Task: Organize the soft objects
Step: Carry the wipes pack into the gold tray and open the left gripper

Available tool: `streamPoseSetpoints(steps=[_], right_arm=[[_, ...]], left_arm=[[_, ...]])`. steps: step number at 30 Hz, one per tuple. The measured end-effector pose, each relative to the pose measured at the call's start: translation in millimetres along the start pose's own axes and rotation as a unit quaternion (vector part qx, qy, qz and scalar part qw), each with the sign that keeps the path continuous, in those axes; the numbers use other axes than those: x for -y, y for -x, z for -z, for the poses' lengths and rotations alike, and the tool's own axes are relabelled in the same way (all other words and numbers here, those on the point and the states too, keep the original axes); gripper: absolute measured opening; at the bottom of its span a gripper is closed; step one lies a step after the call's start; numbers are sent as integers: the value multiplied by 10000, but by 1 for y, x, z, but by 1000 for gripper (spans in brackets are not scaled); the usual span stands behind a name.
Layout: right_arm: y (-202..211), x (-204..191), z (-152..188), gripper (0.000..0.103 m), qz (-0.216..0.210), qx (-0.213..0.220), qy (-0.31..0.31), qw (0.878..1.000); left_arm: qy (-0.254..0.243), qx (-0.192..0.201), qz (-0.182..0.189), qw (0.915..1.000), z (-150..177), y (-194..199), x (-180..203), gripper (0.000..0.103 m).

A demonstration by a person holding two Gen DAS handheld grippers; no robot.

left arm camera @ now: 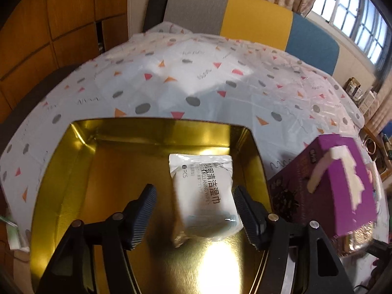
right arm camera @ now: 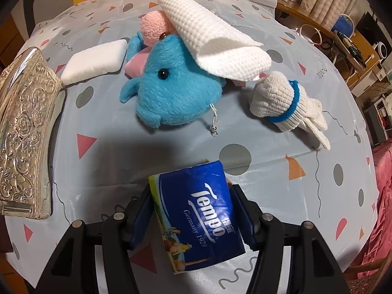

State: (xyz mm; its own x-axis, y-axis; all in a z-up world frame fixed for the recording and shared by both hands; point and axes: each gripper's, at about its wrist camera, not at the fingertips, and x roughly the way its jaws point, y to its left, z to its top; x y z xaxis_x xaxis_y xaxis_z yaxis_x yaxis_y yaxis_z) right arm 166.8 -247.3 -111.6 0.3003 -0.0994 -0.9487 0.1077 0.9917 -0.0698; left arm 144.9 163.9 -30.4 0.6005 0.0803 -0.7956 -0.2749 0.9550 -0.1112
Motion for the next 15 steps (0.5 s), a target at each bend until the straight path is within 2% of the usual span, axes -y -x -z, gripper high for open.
streamPoseSetpoints(steps=[8,15], right_arm=[[-2,2,-2,61,-3,18,32,10000],[-2,3,-3,59,-7,55,100,9999]], left_arm=[[-289,512,199,9981,14,48,8,72],[-390,555,343,9971,28,67,10,74]])
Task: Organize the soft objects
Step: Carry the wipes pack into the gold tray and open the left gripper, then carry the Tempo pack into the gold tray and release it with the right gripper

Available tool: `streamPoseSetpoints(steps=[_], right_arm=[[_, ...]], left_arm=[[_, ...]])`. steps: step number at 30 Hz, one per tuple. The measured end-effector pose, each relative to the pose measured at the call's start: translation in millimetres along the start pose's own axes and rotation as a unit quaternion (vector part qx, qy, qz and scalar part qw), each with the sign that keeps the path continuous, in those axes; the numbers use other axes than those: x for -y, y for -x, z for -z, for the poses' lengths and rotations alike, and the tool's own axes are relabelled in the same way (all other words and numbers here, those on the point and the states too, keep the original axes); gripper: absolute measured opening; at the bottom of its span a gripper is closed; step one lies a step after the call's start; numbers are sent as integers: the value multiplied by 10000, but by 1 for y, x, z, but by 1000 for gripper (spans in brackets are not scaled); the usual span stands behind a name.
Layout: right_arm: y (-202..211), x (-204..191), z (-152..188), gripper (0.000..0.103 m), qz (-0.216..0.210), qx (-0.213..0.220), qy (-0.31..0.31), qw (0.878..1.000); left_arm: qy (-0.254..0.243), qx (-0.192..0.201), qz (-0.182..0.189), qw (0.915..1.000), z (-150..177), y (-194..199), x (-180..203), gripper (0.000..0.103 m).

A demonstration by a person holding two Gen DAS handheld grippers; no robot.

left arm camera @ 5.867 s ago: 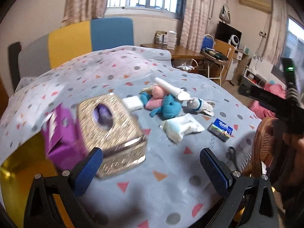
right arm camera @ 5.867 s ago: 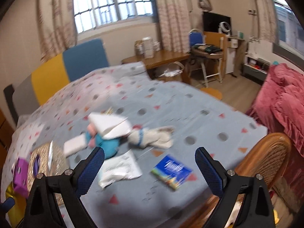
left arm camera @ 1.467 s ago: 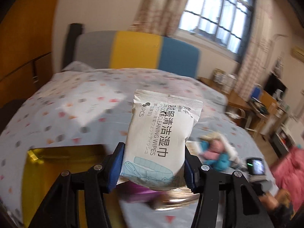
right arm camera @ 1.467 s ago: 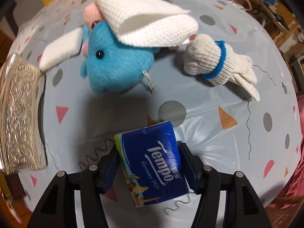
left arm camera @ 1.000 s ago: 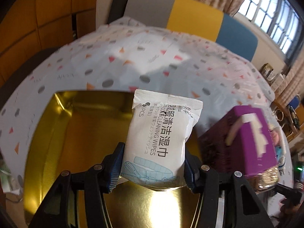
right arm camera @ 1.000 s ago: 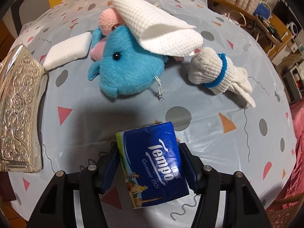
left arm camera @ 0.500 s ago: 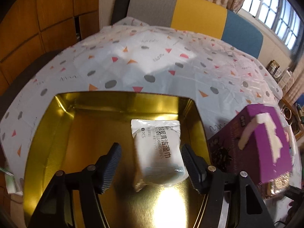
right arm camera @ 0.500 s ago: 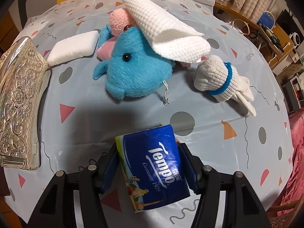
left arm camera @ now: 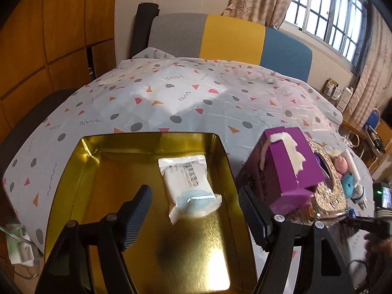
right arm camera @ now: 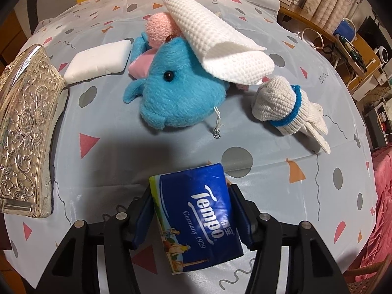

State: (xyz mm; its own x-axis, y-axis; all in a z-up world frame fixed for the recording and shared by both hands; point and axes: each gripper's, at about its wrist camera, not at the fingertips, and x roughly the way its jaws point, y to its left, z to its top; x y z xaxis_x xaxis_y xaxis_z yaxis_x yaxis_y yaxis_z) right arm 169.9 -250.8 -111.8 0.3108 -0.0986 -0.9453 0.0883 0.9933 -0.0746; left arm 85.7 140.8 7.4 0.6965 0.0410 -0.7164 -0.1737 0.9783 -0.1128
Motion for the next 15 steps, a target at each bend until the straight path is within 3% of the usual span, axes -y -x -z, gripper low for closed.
streamPoseSetpoints(steps=[8,15], right_arm=[[1,-1,0,57,50,58,83,9999],[10,-3,1,57,-198,169,76,9996]], left_arm=[[-77,-55,36,9999,17,12,-3,75],[-5,-144,24,9999,29,15,-17,75]])
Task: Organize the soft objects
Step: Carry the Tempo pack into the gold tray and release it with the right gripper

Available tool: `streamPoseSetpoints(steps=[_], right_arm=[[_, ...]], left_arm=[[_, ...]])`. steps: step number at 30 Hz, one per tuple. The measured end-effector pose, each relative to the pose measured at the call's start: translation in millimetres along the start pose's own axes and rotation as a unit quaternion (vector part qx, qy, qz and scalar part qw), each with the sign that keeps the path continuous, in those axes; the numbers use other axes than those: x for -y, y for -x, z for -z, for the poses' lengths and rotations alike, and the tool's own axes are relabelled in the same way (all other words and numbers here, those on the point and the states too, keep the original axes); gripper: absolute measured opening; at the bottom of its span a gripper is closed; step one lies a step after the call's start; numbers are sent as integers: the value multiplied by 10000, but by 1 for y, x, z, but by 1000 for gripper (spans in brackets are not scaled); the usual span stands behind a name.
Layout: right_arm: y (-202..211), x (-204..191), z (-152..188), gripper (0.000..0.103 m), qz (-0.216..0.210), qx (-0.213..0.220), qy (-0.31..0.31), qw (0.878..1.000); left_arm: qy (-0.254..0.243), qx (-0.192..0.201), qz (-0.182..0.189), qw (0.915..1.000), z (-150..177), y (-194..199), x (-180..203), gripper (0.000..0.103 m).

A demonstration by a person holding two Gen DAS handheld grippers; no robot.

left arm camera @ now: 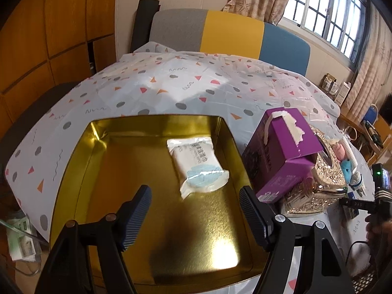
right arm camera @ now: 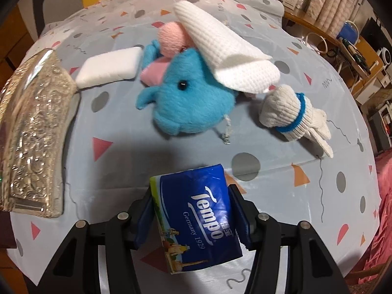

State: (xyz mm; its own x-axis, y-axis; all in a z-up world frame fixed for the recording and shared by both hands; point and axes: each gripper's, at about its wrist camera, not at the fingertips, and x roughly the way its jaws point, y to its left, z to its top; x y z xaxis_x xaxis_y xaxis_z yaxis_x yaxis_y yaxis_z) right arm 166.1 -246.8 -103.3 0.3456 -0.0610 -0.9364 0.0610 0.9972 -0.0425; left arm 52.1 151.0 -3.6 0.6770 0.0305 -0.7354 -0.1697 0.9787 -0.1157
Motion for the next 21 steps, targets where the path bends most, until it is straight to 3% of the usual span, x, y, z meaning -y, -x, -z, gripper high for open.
streamPoseSetpoints(steps=[6,13,21], right_arm=[[16,2,4,57,-243,287,-266,9989],[58,10,5,57,-770,957,-736,9897],[140,-38,-15,57,-1411,1853,-110,9724]], left_arm=[[75,-29,27,10000,6,1,-8,75],[132,-47,55,9999,8,2,-12,75],[283,-139,50,9995,10,-3,-22,75]])
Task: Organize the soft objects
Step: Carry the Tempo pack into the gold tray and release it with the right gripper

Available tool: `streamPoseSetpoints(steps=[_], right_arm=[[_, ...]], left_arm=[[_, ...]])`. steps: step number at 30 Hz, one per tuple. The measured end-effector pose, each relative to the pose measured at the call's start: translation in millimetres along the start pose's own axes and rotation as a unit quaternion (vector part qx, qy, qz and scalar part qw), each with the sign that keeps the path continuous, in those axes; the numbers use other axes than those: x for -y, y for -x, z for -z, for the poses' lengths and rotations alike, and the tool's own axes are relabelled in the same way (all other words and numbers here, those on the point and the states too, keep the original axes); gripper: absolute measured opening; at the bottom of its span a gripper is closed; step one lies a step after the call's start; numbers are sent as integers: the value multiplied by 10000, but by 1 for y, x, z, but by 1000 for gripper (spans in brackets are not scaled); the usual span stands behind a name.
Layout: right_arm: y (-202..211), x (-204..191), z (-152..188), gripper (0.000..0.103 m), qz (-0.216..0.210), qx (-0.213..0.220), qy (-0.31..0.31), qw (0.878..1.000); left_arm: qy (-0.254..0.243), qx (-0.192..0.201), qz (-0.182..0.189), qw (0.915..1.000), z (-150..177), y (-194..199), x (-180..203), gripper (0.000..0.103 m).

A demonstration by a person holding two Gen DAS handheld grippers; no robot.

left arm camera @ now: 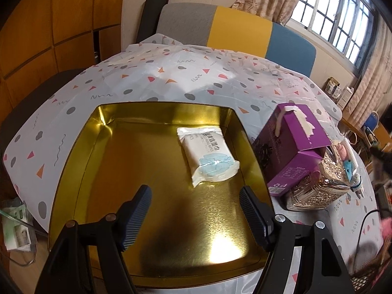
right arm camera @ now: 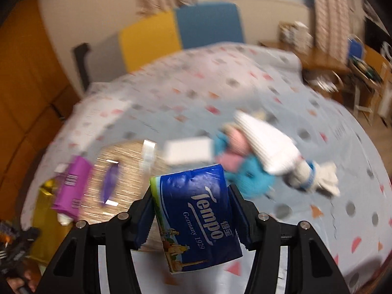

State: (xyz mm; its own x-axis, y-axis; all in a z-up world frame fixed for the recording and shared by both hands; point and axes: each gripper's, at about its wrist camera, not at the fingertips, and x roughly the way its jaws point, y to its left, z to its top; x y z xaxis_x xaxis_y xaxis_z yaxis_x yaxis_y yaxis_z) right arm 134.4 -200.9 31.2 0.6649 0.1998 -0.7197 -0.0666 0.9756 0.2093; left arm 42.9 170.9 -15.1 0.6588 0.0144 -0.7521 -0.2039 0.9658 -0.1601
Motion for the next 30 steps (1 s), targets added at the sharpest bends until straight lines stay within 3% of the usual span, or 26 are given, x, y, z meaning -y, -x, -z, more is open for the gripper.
streamPoseSetpoints(steps=[6,13,17,23,30], right_arm=[[28,-95,-5,57,-1033,205,1032,9891],[12,-211,38,57,-1955,-352,2206,9549],[-23,-244,66,57,-1968,-840,2397,9470],[-70,-258,92,57,-1674,-1368,2546,9426],[-93,-261,107,59,-1453,-1482,2649,9417]], left_arm=[[293,43,-187,9994,-4,0,-25,75],[604,110,-404,9973,-6,4,-54,75],[676,144,-474,9965,-6,7,-64,75],[791,134,-530,9954,-5,9,-75,75],[763,114,-530,9956,-4,7,-77,76]])
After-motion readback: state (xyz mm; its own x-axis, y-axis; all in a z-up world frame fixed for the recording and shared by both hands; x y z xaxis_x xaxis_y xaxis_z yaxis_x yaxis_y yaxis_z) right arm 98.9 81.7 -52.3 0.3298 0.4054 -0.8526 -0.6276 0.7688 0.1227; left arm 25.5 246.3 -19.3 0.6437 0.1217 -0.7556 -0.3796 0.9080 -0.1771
